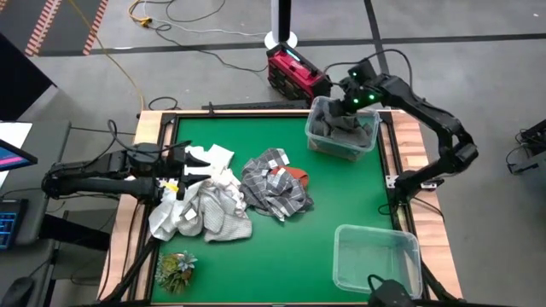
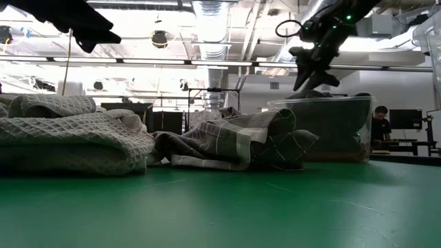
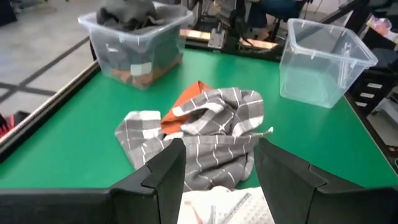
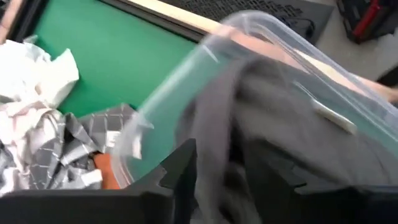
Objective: Sort towels by color in basket
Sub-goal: Put the gray towel into the top transparent bin
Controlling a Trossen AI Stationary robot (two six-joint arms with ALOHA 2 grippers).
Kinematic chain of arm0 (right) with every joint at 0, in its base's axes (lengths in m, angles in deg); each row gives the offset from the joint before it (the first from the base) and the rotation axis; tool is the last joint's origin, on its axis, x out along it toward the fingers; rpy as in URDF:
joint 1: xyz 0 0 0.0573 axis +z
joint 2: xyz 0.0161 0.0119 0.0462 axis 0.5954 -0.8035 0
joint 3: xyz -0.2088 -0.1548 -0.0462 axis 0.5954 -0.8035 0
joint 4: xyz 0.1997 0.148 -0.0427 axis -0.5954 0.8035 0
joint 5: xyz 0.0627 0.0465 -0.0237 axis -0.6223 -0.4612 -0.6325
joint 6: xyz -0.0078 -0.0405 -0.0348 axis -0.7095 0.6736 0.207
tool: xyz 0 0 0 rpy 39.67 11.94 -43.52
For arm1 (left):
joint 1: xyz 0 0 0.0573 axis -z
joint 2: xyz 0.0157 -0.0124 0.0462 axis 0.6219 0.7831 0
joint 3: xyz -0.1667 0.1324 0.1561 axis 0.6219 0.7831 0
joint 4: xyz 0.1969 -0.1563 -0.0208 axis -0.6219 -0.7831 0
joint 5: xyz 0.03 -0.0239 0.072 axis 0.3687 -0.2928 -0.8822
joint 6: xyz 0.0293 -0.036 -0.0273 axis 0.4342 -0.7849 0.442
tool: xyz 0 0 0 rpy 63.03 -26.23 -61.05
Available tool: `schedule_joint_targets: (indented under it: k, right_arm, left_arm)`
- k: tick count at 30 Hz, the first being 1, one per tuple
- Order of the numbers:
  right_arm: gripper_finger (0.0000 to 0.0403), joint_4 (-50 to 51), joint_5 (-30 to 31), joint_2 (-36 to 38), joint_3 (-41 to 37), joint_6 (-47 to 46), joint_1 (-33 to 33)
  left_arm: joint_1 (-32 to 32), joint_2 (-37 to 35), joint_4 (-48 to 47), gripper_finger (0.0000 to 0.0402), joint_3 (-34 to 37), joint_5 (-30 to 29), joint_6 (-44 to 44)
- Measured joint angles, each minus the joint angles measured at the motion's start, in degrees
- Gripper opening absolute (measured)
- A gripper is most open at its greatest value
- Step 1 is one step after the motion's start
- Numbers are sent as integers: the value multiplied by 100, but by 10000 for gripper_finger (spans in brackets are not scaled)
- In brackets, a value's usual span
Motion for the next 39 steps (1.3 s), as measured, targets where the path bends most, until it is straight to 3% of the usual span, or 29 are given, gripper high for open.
schedule_joint_targets:
  k: [5, 11, 20, 31, 35, 39]
  right_arm:
    - [206, 417, 423, 442, 19, 50, -123]
    - [213, 1112, 2707, 812, 26, -528, 98]
    - [169, 1197, 5794, 557, 24, -639, 1163]
    - [100, 694, 9362, -762, 21, 947, 2296]
    - [81, 694, 9701, -1460, 13, 1252, 2488]
    - [68, 887, 9102, -2262, 11, 1638, 2530]
  left_arm:
    - [0, -1, 277, 180, 0, -18, 56]
    - [-1, 1, 374, 180, 0, -95, 247]
    - [-2, 1, 837, 180, 0, -271, 528]
    - [-2, -1, 893, 180, 0, -459, 901]
    - [-2, 1, 762, 180, 0, -466, 902]
    - [-2, -1, 686, 180, 0, -466, 885]
